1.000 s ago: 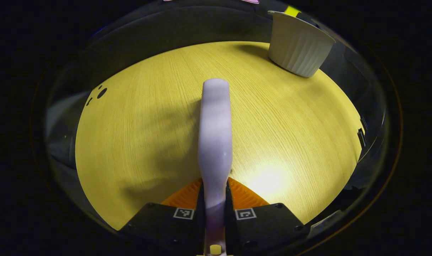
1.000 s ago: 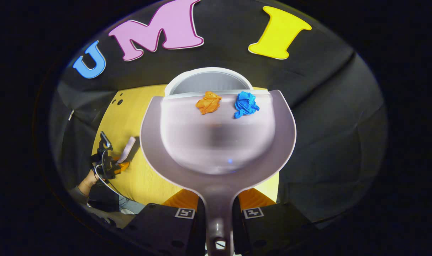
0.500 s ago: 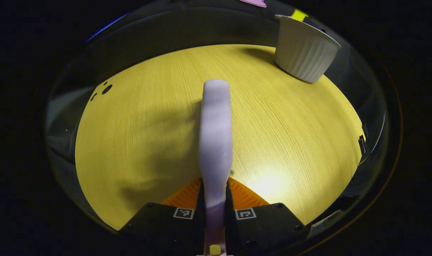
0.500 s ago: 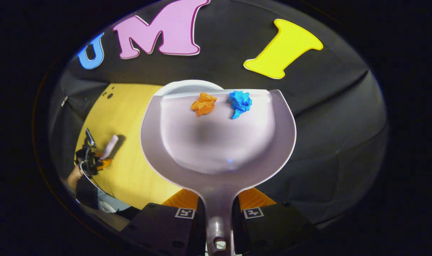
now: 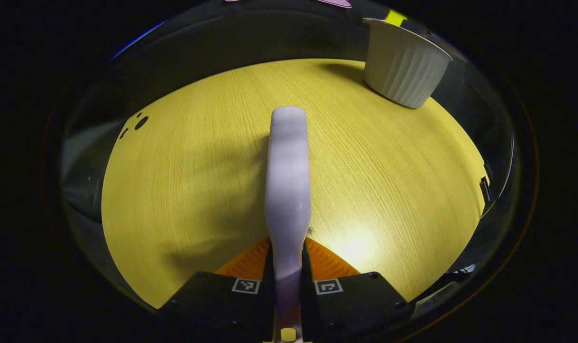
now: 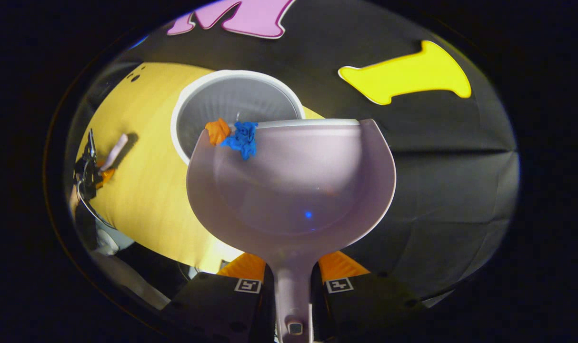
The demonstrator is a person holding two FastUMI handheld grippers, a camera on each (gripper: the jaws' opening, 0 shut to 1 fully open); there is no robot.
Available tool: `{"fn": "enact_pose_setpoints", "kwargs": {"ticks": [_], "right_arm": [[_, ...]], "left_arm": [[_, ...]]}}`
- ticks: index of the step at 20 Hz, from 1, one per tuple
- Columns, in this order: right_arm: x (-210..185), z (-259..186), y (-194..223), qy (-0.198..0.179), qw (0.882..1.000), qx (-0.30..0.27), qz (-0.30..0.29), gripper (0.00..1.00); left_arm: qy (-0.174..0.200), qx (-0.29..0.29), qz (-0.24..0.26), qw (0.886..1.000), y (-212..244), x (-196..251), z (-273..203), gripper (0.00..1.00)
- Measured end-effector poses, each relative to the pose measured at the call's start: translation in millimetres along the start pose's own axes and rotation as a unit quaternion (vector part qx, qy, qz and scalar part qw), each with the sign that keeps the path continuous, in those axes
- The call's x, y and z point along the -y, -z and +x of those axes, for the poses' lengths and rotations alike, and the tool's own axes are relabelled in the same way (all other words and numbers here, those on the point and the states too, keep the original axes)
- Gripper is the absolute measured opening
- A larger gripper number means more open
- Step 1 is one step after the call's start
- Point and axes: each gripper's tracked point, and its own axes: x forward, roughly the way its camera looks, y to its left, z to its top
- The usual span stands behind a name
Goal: Pick up the small broom and dustpan from the desktop, sweep the trash into the dustpan with the broom, and then empty the trash into the garbage bin.
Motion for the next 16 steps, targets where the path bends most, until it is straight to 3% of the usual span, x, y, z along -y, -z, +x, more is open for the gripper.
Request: {"fn": "enact_pose_setpoints", "kwargs": {"ticks": [6,10,16], "right_arm": [[-1,9,-16,0.023,0.996,-0.042,-0.074,0.34],[-7,11,-29,0.012,0.994,-0.051,-0.092,0.34],[-9,7,-40,0.005,0.997,-0.007,-0.071,0.34]], "left_arm": [[-0.001,-0.002,0.003,1.0,0,0,0,0.28],[-0.003,-0.004,0.004,1.0,-1,0,-1,0.28],[-0.005,-0.006,0.001,1.0,-1,-1,-1,0.28]]}}
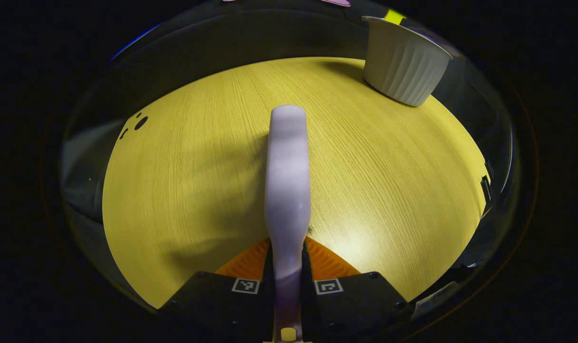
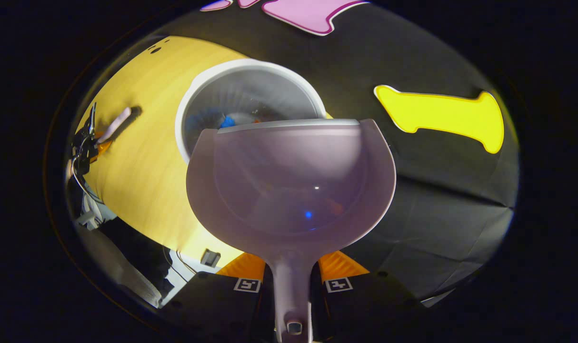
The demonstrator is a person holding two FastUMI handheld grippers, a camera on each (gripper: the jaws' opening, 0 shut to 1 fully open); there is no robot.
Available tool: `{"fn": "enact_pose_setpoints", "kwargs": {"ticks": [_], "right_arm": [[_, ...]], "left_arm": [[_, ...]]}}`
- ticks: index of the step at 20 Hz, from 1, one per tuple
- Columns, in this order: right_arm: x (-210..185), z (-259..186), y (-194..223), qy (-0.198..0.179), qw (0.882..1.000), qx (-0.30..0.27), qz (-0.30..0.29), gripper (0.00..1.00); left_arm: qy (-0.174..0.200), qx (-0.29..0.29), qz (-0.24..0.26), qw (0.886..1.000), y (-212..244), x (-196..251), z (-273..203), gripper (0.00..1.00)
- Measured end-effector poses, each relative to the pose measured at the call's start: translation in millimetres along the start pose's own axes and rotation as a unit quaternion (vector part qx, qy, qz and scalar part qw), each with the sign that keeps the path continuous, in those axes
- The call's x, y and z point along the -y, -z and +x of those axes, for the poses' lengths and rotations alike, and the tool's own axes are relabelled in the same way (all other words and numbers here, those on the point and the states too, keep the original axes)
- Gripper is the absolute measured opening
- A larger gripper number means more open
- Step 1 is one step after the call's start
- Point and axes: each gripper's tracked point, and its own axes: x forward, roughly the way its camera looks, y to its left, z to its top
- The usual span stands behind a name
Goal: Pick up the small broom and dustpan from the desktop, sweep the trash into the dustpan with the broom, and then empty the trash into the garbage bin.
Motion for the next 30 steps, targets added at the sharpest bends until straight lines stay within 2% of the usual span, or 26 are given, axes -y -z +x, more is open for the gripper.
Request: {"fn": "enact_pose_setpoints", "kwargs": {"ticks": [3,4,6,9,13,18,19,22,26,27,28,29,30], "right_arm": [[-2,-12,-3,-0.021,0.996,0.058,0.062,0.34],[-2,-15,-2,-0.029,0.993,0.078,0.086,0.34],[-7,-29,1,-0.045,0.984,0.117,0.124,0.34],[-22,-58,16,-0.054,0.972,0.176,0.149,0.34],[-62,-83,40,-0.089,0.958,0.22,0.16,0.34],[-136,-81,57,-0.13,0.953,0.237,0.138,0.34],[-150,-80,58,-0.135,0.952,0.24,0.132,0.34],[-189,-72,61,-0.156,0.951,0.241,0.116,0.34],[-239,-34,63,-0.181,0.953,0.221,0.1,0.34],[-254,-18,64,-0.187,0.954,0.212,0.097,0.34],[-270,-3,62,-0.192,0.955,0.205,0.097,0.34],[-286,13,62,-0.197,0.955,0.197,0.099,0.34],[-307,32,61,-0.203,0.956,0.184,0.101,0.34]], "left_arm": [[-0.003,0.005,-0.01,1.0,1,0,0,0.31],[-0.004,0.006,-0.011,1.0,0,0,0,0.28],[-0.006,0.008,-0.015,1.0,0,0,0,0.28],[-0.007,0.013,-0.024,1.0,1,0,0,0.27],[-0.011,0.024,-0.033,0.999,2,1,0,0.27],[-0.006,0.025,-0.065,0.998,17,-1,-10,0.28],[-0.009,0.026,-0.069,0.997,21,-4,-13,0.24],[-0.016,0.037,-0.078,0.996,32,-3,-23,0.24],[-0.02,0.035,-0.095,0.995,47,-4,-33,0.23],[-0.021,0.035,-0.099,0.994,50,-5,-34,0.27],[-0.021,0.033,-0.102,0.994,52,-4,-36,0.23],[-0.023,0.031,-0.106,0.994,55,-4,-37,0.27],[-0.025,0.03,-0.107,0.994,55,-6,-37,0.23]]}}
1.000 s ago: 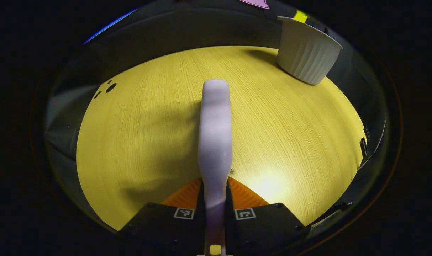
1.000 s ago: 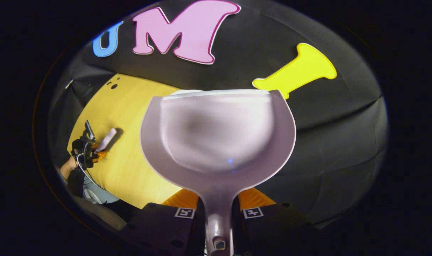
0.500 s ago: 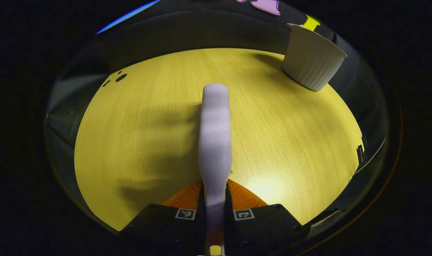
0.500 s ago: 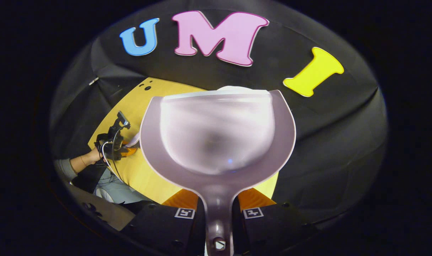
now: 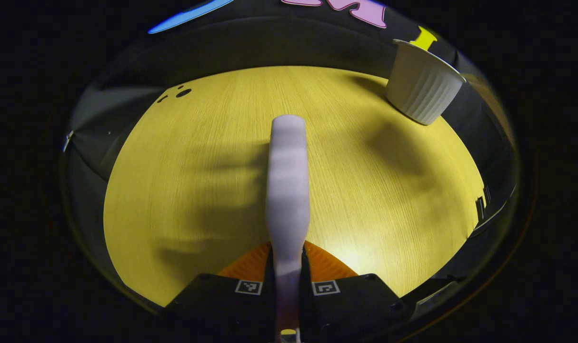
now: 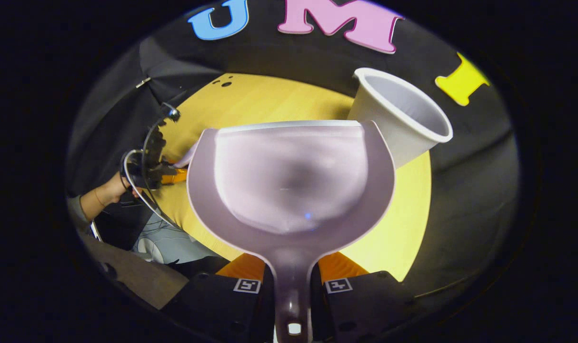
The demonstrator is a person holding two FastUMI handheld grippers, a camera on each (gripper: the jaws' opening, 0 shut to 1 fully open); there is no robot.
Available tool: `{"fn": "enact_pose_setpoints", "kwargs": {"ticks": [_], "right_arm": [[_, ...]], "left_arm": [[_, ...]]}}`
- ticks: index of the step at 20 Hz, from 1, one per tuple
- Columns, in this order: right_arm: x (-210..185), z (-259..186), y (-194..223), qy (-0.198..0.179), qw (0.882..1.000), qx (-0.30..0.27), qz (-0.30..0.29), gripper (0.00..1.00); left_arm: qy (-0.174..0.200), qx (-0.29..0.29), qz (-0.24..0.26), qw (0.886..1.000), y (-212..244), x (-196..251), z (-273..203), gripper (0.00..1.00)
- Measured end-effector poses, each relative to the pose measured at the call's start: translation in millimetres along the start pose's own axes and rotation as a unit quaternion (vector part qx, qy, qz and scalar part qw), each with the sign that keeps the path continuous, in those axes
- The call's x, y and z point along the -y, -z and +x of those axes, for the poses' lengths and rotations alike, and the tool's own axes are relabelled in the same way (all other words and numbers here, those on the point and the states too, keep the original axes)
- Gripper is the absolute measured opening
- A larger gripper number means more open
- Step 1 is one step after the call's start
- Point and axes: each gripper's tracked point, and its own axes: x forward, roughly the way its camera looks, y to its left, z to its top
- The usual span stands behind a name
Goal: Pick up the small broom and dustpan from the desktop, sweep the trash into the dustpan with the broom, and then empty the trash into the garbage bin.
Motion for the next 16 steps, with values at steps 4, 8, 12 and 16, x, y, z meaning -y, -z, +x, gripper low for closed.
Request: {"fn": "enact_pose_setpoints", "kwargs": {"ticks": [4,8,12,16], "right_arm": [[-28,69,22,-0.006,1.0,-0.029,0.007,0.34],[-41,111,22,-0.006,0.999,-0.039,0.022,0.34],[-52,141,21,-0.006,0.998,-0.048,0.046,0.34],[-52,154,25,-0.003,0.996,-0.059,0.061,0.34]], "left_arm": [[-0.013,-0.007,0.008,1.0,1,-3,0,0.23],[-0.024,-0.016,0.006,1.0,3,-4,-1,0.23],[-0.037,-0.021,0.012,0.999,2,-7,-1,0.23],[-0.053,-0.025,0.02,0.998,2,-9,-3,0.23]]}}
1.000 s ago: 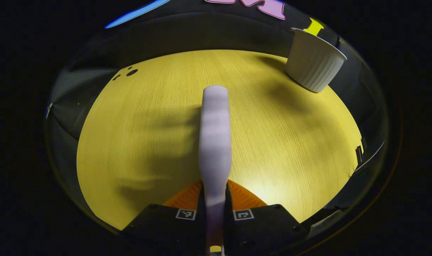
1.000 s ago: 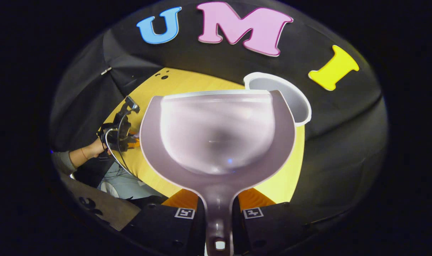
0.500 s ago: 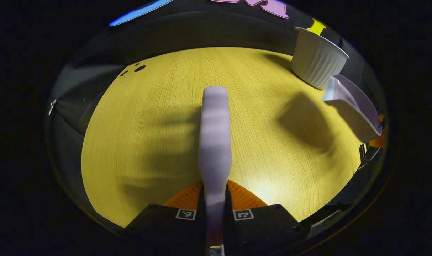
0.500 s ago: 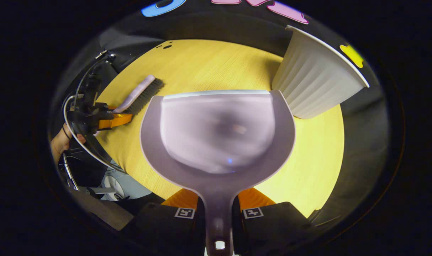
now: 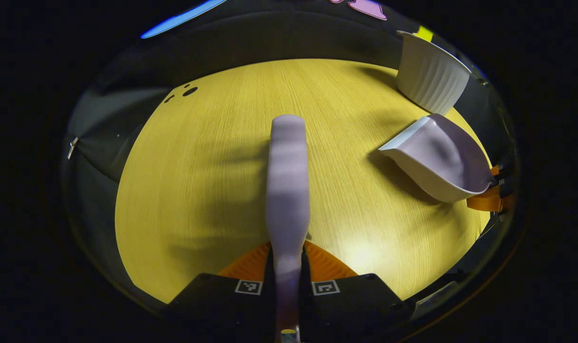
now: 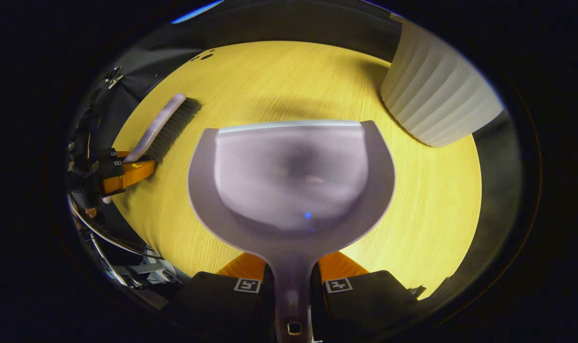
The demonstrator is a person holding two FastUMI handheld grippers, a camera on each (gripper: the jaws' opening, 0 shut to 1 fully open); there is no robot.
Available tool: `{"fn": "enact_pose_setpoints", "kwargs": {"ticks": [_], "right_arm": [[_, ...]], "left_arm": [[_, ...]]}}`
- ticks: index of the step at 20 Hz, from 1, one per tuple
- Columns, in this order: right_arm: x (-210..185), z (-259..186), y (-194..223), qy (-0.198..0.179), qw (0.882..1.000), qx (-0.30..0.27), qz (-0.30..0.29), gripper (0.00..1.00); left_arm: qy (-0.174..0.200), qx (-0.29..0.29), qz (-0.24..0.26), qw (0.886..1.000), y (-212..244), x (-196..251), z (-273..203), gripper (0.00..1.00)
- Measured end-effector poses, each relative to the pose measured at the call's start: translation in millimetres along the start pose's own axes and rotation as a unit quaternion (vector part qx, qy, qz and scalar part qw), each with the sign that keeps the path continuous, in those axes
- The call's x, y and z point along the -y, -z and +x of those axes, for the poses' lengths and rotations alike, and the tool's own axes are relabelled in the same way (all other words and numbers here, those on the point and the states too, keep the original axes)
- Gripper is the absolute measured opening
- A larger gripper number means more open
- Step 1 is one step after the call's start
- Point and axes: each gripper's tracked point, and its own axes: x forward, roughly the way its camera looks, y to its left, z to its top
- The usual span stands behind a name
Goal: Pick up the small broom and dustpan from the desktop, sweep the trash into the dustpan with the broom, and then empty the trash into the garbage bin.
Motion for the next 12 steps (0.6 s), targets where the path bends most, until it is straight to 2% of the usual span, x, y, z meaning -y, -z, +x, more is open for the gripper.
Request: {"fn": "enact_pose_setpoints", "kwargs": {"ticks": [2,3,4,5,6,7,8,9,10,11,12], "right_arm": [[0.7,5.5,1.3,0.001,1.0,-0.003,0.004,0.34],[0.7,7.3,0.7,0.001,1.0,-0.005,0.005,0.41],[2.0,8.7,1.3,0.002,1.0,-0.007,0.003,0.35],[2.6,10.5,3.2,0.002,1.0,-0.01,0.002,0.41],[1.5,8.8,2.7,0.001,1.0,-0.007,0.002,0.29],[0.5,8.3,3.6,0.0,1.0,-0.007,0.003,0.35],[0.3,7.5,4.6,0.0,1.0,-0.007,0.003,0.36],[0.7,8.2,6.5,0.0,1.0,-0.009,0.003,0.36],[0.3,8.4,8.5,0.0,1.0,-0.009,0.002,0.31],[0.4,9.8,9.6,0.0,1.0,-0.012,0.0,0.36],[-0.3,9.8,9.7,-0.001,1.0,-0.013,0.0,0.37]], "left_arm": [[-0.003,-0.001,0.001,1.0,0.4,0.5,-0.1,0.23],[-0.004,-0.002,0.003,1.0,0.5,-0.6,0.6,0.24],[-0.004,-0.005,0.006,1.0,0.1,-1.6,1.0,0.24],[-0.005,-0.007,0.01,1.0,-0.1,-2.6,0.6,0.25],[-0.006,-0.009,0.014,1.0,-0.5,-3.7,0.4,0.25],[-0.007,-0.012,0.018,1.0,0.5,-4.0,0.1,0.23],[-0.009,-0.016,0.02,1.0,0.1,-4.4,0.3,0.26],[-0.01,-0.022,0.023,0.999,1.0,-4.8,0.2,0.27],[-0.011,-0.023,0.026,0.999,0.2,-5.2,1.2,0.24],[-0.012,-0.027,0.03,0.999,1.2,-6.4,0.6,0.29],[-0.013,-0.031,0.034,0.999,0.7,-8.0,0.4,0.32]]}}
